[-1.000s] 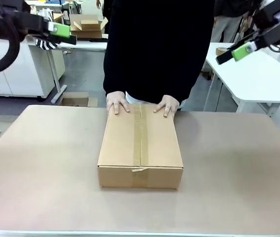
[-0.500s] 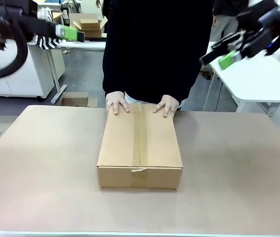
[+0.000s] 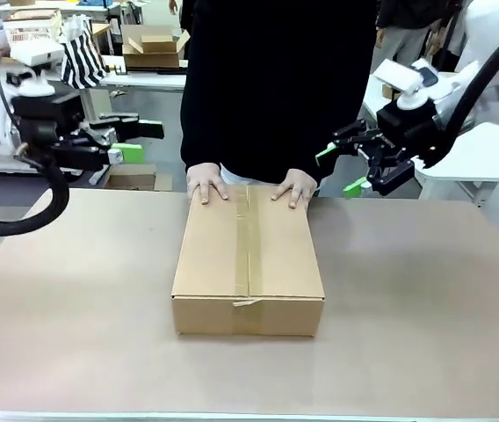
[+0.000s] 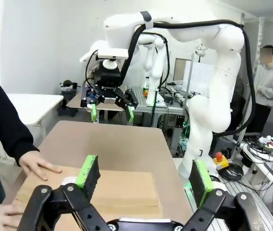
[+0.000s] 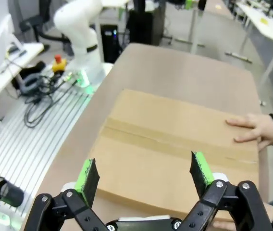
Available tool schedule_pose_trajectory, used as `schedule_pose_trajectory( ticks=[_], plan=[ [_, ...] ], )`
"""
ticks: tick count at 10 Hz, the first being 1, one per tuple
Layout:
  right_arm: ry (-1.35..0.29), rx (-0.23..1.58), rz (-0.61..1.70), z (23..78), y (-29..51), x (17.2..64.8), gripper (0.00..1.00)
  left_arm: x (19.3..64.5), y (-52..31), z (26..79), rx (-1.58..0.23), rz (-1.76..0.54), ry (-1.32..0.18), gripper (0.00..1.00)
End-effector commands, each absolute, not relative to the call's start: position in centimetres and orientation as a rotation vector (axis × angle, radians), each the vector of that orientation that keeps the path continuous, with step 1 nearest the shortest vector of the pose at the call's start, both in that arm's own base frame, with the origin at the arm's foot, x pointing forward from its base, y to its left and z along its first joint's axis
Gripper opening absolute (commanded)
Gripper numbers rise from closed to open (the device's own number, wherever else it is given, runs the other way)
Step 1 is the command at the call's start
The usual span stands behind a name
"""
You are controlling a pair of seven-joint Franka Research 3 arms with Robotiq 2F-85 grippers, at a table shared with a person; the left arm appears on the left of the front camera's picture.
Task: Pack the gift set into the box.
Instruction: Press and hold the closed box until the human finishes sealing it.
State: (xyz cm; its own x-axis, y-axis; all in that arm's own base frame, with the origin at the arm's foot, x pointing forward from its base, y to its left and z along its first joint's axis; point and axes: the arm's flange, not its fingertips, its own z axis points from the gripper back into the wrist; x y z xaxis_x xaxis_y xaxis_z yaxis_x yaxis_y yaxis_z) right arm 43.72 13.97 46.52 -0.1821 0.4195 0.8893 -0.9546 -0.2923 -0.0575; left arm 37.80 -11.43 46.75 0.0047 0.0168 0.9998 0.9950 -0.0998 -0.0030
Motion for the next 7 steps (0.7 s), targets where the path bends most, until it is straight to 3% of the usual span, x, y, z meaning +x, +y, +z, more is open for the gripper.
schedule_pose_trajectory(
  ticks=[1,3,5,7],
  plan=[
    [-0.803,0.942,1.727,49.5,14.4,43.3,1.0,38.0,-10.9,49.3,-1.275,-1.304,-1.151,1.0],
    [-0.807,0.971,1.697,47.4,14.1,43.7,1.0,38.0,-11.3,47.4,-1.288,-1.281,-1.171,1.0],
    [-1.037,0.943,1.664,42.7,15.1,46.9,1.0,39.6,-13.0,44.0,-1.346,-1.365,-1.286,1.0],
    [-1.131,0.94,1.601,39.0,14.7,48.2,1.0,40.5,-14.1,41.4,-1.38,-1.396,-1.376,1.0]
  ],
)
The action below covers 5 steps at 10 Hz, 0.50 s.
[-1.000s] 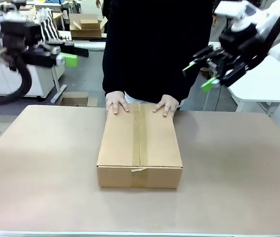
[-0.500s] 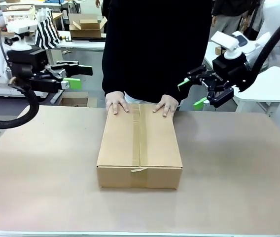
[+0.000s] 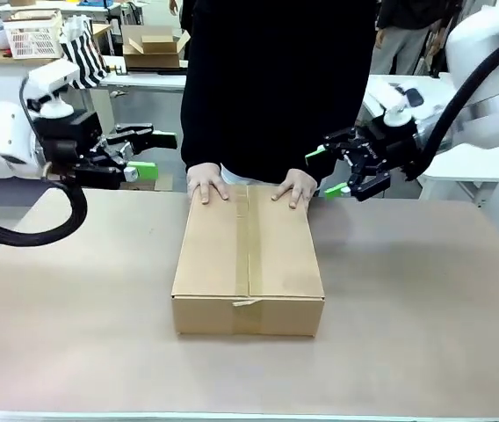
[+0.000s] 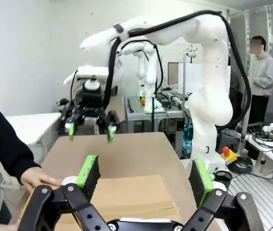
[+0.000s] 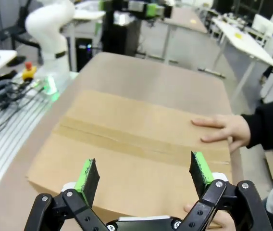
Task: Pack the gift set into the box.
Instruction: Press and hold the closed box until the human finishes sealing it.
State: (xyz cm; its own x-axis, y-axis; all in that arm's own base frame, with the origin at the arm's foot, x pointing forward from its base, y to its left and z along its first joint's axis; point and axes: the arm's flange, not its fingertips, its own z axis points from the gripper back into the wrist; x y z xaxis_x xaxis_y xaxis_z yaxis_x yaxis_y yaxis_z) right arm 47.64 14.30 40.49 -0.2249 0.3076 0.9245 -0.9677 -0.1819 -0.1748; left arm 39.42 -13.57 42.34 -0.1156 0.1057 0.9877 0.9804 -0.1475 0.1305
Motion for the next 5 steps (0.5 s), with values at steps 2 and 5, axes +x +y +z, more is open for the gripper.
schedule_pose_trajectory(
  ticks=[2,5],
  plan=[
    [-1.067,1.027,1.499,35.8,14.8,48.7,1.0,41.4,-16.0,38.3,-1.292,-1.438,-1.268,1.0],
    [-0.912,1.162,1.428,33.3,17.3,47.2,1.0,43.4,-19.0,31.9,-1.115,-1.359,-1.093,1.0]
  ],
)
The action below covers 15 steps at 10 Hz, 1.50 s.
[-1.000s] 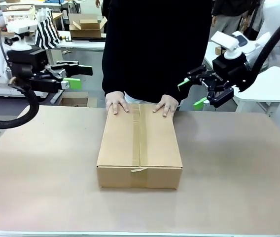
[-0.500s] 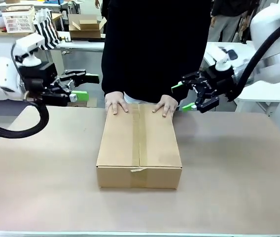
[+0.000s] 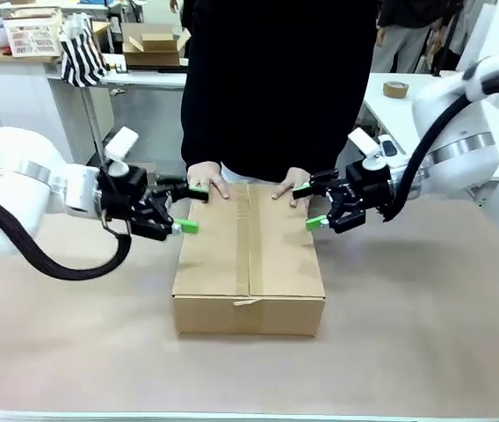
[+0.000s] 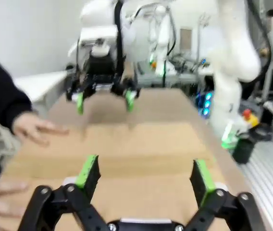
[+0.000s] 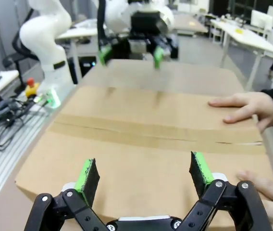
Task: Pack the gift set into the box.
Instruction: Press and hold the closed box until the human finishes sealing it.
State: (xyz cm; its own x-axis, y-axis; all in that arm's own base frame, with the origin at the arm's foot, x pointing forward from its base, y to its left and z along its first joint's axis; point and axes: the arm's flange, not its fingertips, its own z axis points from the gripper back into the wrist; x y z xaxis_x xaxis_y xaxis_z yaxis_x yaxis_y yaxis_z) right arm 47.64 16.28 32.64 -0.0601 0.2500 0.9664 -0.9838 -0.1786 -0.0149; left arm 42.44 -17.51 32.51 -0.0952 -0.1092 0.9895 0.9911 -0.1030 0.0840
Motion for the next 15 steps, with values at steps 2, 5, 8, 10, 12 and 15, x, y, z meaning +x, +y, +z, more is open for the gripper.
schedule_pose_trajectory(
  ticks=[2,5,8,10,12,15],
  plan=[
    [-0.805,1.119,1.412,32.4,18.9,45.6,1.0,43.4,-20.0,30.8,-1.101,-1.376,-1.01,1.0],
    [-0.733,0.859,1.441,30.5,20.6,45.0,1.0,42.9,-19.8,31.1,-1.108,-1.406,-0.971,1.0],
    [-0.756,0.747,1.429,29.0,21.0,45.5,1.0,42.4,-20.0,30.1,-1.101,-1.444,-0.93,1.0],
    [-0.778,0.856,1.457,31.4,21.0,45.7,1.0,42.5,-20.2,29.0,-1.049,-1.486,-0.924,1.0],
    [-0.778,0.856,1.457,31.4,21.0,45.7,1.0,43.0,-20.4,28.2,-0.896,-1.5,-0.936,1.0],
    [-0.778,0.856,1.457,31.4,21.0,45.7,1.0,43.2,-20.3,29.8,-0.983,-1.494,-0.947,1.0]
  ],
)
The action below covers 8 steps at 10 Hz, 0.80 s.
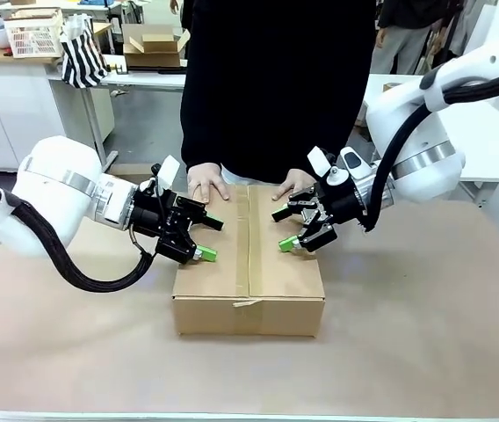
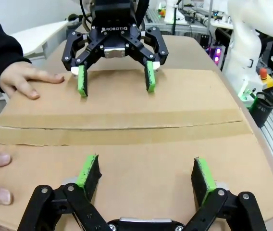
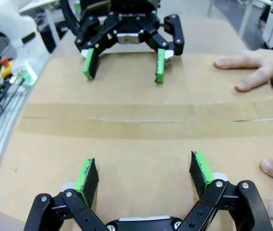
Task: Pack the gift set into the box.
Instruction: Press and hold the closed box until the human finishes sealing it.
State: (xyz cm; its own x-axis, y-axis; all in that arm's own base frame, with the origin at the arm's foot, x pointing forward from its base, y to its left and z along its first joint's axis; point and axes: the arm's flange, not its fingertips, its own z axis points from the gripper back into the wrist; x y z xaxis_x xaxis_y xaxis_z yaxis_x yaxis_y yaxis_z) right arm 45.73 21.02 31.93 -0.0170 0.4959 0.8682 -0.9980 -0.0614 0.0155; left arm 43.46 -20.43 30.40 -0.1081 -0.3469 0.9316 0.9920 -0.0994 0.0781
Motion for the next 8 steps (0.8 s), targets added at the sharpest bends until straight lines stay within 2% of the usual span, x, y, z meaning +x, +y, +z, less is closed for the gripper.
schedule_pose_trajectory(
  ticks=[1,8],
  plan=[
    [-0.778,0.856,1.457,31.43,21.01,45.68,1.0,43.17,-20.27,29.82,-0.983,-1.494,-0.947,1.0],
    [-0.778,0.856,1.457,31.43,21.01,45.68,1.0,43.17,-20.27,29.82,-0.983,-1.494,-0.947,1.0]
  ],
)
